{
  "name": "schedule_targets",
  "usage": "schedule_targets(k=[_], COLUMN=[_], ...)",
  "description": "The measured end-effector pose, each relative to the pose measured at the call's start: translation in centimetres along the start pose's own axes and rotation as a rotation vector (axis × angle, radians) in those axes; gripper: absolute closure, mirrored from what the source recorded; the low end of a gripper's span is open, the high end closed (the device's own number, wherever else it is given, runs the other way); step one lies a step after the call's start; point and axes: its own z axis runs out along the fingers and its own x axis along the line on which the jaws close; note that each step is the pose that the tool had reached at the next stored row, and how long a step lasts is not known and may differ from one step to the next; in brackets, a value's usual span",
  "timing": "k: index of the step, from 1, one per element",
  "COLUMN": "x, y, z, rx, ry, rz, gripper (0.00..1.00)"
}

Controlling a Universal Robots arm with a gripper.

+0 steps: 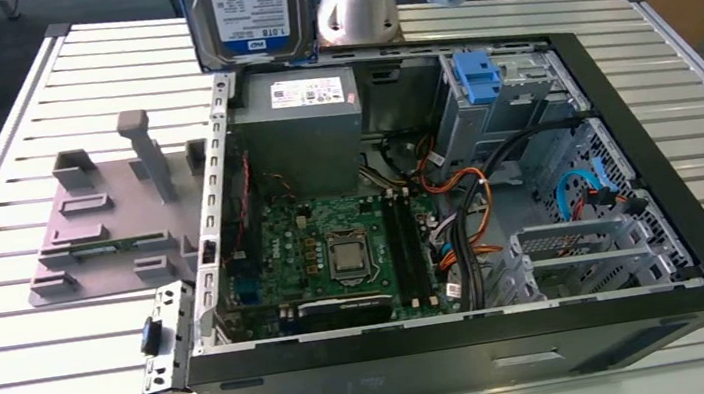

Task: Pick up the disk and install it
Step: 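Pick up the disk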

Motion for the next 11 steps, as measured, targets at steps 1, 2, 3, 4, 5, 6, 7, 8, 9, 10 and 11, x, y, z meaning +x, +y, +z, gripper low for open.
schedule_targets(k=[1, 2, 3, 4, 5, 6, 7, 8, 9, 10, 11], x=[0.04, 0.07, 0.10, 0.13, 0.17, 0.20, 0.24, 0.27, 0.30, 0.33, 0.37], y=[0.00, 0.00, 0.00, 0.01, 0.01, 0.01, 0.01, 0.01, 0.01, 0.02, 0.02], z=[0.00, 0.00, 0.00, 0.00, -0.01, -0.01, -0.01, -0.01, 0.00, 0.00, -0.01], rx=[0.0000, 0.0000, 0.0000, 0.0000, 0.0000, 0.0000, -0.0001, 0.0000, 0.0000, 0.0001, 0.0000], ry=[0.0000, 0.0000, 0.0000, 0.0000, 0.0000, 0.0001, 0.0000, 0.0001, -0.0001, 0.0000, 0.0000], rz=[0.000, 0.000, 0.000, 0.000, 0.000, 0.000, 0.000, 0.000, 0.000, 0.000, 0.000], gripper=[0.63, 0.63, 0.63, 0.63, 0.63, 0.63, 0.63, 0.63, 0.63, 0.63, 0.63])
